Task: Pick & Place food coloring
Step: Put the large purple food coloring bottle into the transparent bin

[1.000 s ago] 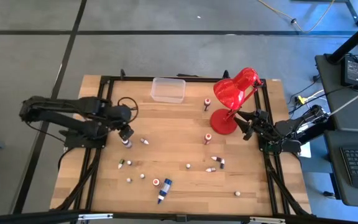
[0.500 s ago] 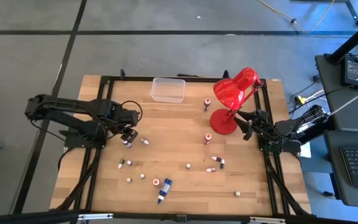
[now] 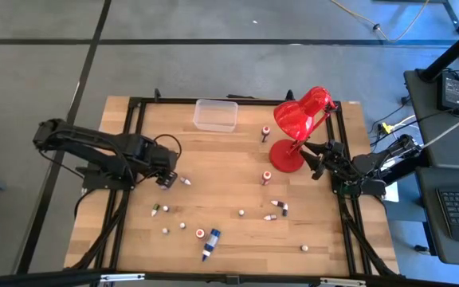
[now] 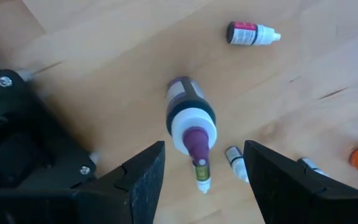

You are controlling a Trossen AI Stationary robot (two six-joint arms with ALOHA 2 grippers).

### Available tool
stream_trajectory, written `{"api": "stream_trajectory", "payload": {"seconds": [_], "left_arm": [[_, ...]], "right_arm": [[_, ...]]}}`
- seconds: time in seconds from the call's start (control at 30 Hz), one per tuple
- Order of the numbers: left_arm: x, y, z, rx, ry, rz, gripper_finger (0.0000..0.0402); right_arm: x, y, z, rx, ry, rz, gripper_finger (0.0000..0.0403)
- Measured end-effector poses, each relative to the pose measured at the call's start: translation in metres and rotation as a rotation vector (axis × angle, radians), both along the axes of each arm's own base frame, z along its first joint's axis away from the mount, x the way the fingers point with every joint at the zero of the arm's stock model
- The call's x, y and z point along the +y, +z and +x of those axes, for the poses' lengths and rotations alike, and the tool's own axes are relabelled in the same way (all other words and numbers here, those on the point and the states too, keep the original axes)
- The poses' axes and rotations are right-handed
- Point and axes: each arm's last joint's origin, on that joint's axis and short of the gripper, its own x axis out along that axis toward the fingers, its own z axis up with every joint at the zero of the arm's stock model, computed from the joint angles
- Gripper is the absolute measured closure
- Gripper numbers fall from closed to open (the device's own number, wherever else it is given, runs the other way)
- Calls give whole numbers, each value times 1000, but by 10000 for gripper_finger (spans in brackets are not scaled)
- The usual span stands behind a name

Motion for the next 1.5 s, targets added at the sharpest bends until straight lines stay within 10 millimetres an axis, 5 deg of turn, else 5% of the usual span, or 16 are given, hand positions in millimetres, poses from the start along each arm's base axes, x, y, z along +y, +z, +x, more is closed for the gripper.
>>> {"api": "stream_trajectory", "payload": {"seconds": [0.67, 1.13, 1.5], "left_arm": [[-6, -24, 20, 133, -6, 59, 195], [-6, -24, 20, 127, -59, 60, 272], [-3, -13, 26, 76, -186, 78, 280]], "right_arm": [[0, 0, 0, -1, 1, 3, 166], [0, 0, 0, 0, 1, 0, 166], [0, 0, 0, 12, -6, -19, 166]]}}
